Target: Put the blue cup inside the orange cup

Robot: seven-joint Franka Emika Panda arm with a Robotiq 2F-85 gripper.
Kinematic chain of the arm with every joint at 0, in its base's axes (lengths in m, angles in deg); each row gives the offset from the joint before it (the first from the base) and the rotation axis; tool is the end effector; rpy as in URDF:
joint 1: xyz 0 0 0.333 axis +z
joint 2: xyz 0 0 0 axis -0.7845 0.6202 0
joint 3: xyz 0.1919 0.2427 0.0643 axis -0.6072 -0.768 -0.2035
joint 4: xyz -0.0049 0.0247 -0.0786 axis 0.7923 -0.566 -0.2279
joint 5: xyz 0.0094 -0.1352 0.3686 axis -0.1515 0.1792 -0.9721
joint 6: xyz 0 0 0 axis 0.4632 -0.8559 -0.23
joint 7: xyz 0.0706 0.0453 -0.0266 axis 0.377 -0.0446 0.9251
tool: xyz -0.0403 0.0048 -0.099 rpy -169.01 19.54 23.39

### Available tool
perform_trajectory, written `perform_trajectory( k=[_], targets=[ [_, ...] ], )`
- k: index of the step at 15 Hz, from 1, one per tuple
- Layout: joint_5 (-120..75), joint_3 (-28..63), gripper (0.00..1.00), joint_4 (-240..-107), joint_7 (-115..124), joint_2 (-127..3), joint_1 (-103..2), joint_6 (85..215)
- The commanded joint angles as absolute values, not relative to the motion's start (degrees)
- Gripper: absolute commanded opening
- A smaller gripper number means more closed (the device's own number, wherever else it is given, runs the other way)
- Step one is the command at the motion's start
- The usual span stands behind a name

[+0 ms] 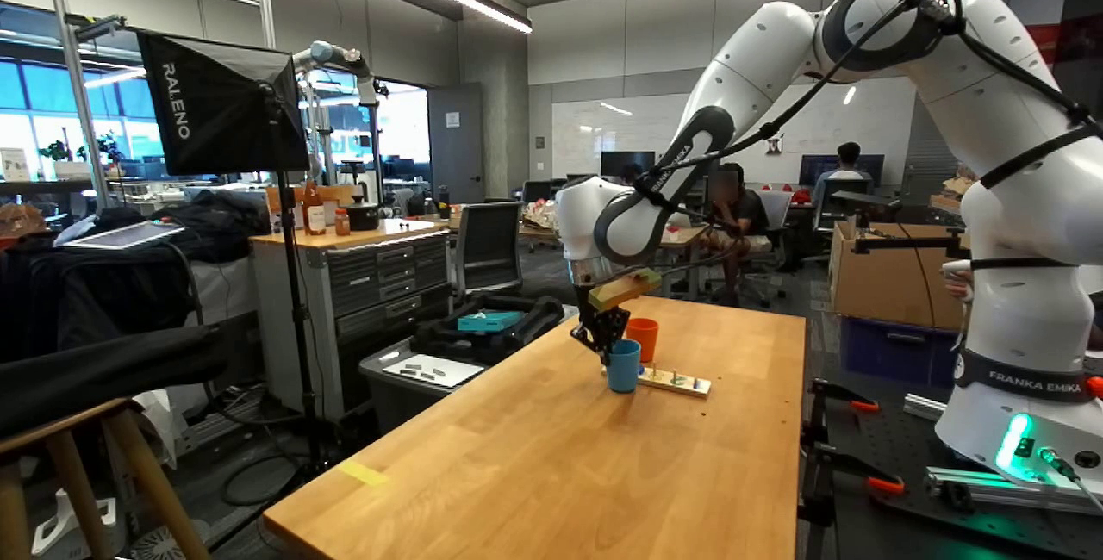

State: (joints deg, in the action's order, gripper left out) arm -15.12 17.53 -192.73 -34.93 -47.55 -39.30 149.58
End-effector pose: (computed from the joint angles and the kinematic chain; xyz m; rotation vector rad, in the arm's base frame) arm 0.5997 0.0856 0.1926 2.8548 -0.7014 -0.0826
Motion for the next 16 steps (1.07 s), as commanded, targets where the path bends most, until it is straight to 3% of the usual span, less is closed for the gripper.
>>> perform_trajectory(
  k=[1,16],
  targets=[
    [-15.7,17.9,0.0,-190.8,-35.0,-46.5,-39.3,149.1],
    [-14.7,20.2,0.01,-175.7,-36.4,-48.0,-41.3,137.5]
  ],
)
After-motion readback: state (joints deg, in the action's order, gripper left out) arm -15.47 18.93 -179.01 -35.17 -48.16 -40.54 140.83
